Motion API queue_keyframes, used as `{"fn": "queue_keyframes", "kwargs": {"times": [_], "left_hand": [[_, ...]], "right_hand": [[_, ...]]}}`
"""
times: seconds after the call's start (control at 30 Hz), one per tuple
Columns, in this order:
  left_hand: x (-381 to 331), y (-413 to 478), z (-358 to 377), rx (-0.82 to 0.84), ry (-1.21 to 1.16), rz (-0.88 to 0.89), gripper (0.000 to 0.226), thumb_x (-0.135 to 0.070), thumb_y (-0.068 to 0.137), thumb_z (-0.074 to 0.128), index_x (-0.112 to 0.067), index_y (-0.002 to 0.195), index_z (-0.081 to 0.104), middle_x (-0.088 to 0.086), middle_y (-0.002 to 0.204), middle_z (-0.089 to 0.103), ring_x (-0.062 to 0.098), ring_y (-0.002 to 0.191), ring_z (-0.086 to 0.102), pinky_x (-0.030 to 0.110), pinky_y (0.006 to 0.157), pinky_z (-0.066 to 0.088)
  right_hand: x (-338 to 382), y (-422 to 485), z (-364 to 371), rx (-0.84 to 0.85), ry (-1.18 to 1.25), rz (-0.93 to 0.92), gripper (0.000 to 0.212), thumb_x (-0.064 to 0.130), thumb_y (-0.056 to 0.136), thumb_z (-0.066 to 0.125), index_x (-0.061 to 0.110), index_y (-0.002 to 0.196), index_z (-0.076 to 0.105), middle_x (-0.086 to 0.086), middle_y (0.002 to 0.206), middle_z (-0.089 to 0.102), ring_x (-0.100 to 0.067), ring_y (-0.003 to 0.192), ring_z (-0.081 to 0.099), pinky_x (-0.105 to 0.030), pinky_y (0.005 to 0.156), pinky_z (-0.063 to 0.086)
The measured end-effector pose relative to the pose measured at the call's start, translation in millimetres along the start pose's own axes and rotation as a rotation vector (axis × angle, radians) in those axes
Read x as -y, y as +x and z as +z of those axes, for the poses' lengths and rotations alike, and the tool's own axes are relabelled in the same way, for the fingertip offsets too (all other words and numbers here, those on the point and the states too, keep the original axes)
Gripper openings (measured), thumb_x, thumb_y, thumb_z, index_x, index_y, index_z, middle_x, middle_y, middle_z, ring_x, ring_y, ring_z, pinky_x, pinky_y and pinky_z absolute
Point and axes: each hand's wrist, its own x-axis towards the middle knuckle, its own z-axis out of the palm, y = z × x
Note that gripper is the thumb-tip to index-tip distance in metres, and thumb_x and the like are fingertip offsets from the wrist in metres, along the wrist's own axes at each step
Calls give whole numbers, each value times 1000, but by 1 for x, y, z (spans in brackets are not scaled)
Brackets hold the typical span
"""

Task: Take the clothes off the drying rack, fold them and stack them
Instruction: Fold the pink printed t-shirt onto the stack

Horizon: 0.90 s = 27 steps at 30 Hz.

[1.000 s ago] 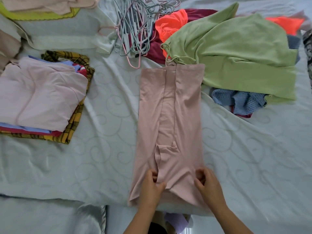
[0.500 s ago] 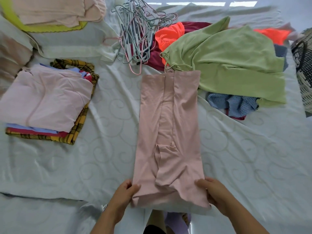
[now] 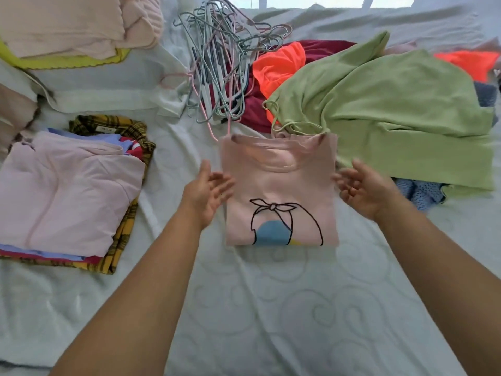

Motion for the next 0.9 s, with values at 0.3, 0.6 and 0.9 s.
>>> {"fn": "queue_keyframes", "kwargs": {"times": [0.3,0.6,0.9], "left_hand": [[106,6,-19,-344,765,3,45,-28,82,69,-3,109,43,9,109,43,24,88,47,33,82,41],[122,-42,-54,-91,420,-148,19,-5,85,60,-10,74,46,2,55,39,7,38,31,17,35,24],[131,-150,-114,-6,-75,-306,16,6,86,47,-5,81,57,3,58,60,8,45,53,19,44,42]], "right_hand": [[-122,19,-25,-298,-674,-92,27,26,79,62,3,90,54,-8,82,56,-25,76,51,-32,61,39],[-154,-44,-41,-213,-490,29,4,2,85,56,1,88,53,-11,79,52,-18,61,44,-27,54,39],[-195,-138,-43,-3,-14,395,6,6,88,54,8,84,58,-7,73,59,-18,64,48,-27,52,41]]}}
